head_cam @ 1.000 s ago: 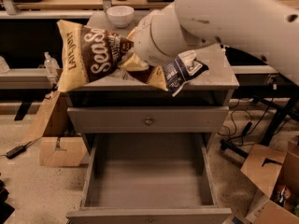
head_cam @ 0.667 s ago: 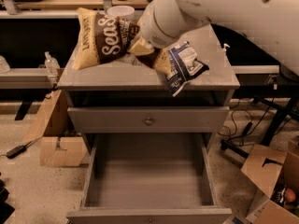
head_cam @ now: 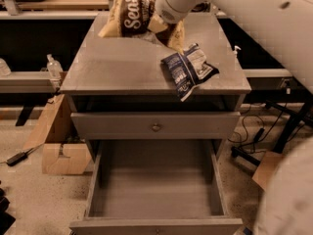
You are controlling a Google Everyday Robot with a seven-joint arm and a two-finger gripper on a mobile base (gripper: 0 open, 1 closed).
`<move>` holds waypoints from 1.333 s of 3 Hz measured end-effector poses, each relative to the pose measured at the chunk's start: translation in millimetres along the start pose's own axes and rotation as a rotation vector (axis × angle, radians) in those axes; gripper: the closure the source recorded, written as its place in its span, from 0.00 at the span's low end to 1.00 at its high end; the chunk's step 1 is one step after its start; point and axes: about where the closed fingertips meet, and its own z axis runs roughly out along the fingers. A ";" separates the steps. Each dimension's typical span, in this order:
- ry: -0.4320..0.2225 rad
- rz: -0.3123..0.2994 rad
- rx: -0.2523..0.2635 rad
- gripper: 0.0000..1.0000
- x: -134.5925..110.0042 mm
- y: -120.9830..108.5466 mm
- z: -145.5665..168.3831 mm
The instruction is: Pick brown chip bag from middle drawer and place on counter
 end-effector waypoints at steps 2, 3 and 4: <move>0.090 0.045 0.024 0.98 -25.9 -40.0 75.2; 0.112 0.063 0.014 0.75 -39.0 -36.5 94.6; 0.112 0.062 0.012 0.52 -38.8 -35.8 96.5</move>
Offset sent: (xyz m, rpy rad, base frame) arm 0.1197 0.0470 0.0030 -0.0607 0.0298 -0.1091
